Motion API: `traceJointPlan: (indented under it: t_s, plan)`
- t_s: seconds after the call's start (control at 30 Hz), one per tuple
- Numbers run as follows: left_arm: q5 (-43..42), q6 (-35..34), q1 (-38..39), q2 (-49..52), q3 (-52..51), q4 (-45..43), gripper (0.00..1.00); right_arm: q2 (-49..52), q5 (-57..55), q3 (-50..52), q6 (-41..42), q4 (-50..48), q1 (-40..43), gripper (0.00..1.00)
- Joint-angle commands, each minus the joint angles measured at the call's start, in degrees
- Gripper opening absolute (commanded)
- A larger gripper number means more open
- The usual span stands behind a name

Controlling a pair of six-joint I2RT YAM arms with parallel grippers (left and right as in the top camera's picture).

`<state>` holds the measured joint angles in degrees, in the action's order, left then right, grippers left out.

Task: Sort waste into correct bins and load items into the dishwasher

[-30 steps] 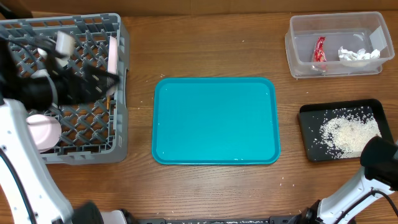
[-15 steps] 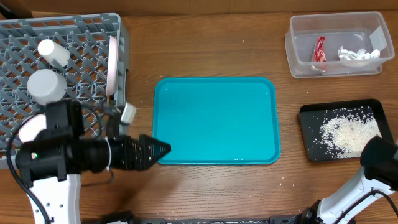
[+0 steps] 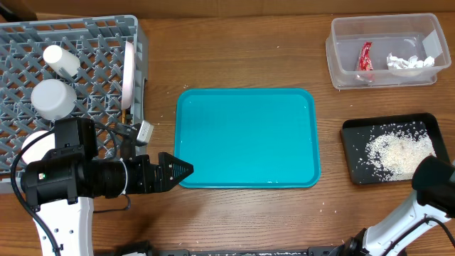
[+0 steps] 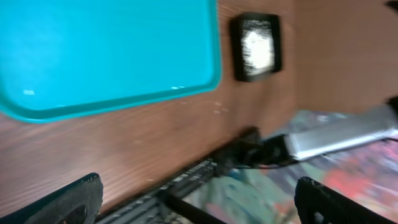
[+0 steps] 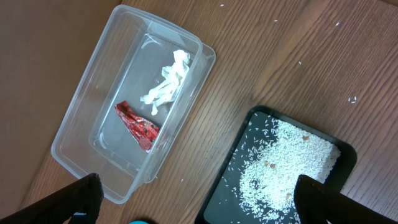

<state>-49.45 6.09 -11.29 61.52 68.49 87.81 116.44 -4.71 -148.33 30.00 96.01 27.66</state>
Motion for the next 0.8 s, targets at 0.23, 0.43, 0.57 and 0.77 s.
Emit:
traceJointPlan:
  t_s: [0.23,0.43,0.57,0.77]
  plan:
    - [14.2,0.4,4.2,-7.1,-17.4,-29.1,1.0,-0.4,-0.2,-0.5,0.0,-0.3,0.1,1.0]
    - [17.0,0.3,7.6,-17.8,-34.6,-53.6,1.0,-0.4,-0.2,-0.5,0.0,-0.3,0.1,1.0]
    - [18.4,0.3,7.8,-25.7,-42.5,-59.6,1.0,-0.4,-0.2,-0.5,0.0,-0.3,0.1,1.0]
    - [21.6,0.3,7.8,-35.9,-52.6,-70.1,1.0,-0.4,-0.2,-0.5,0.0,-0.3,0.1,1.0]
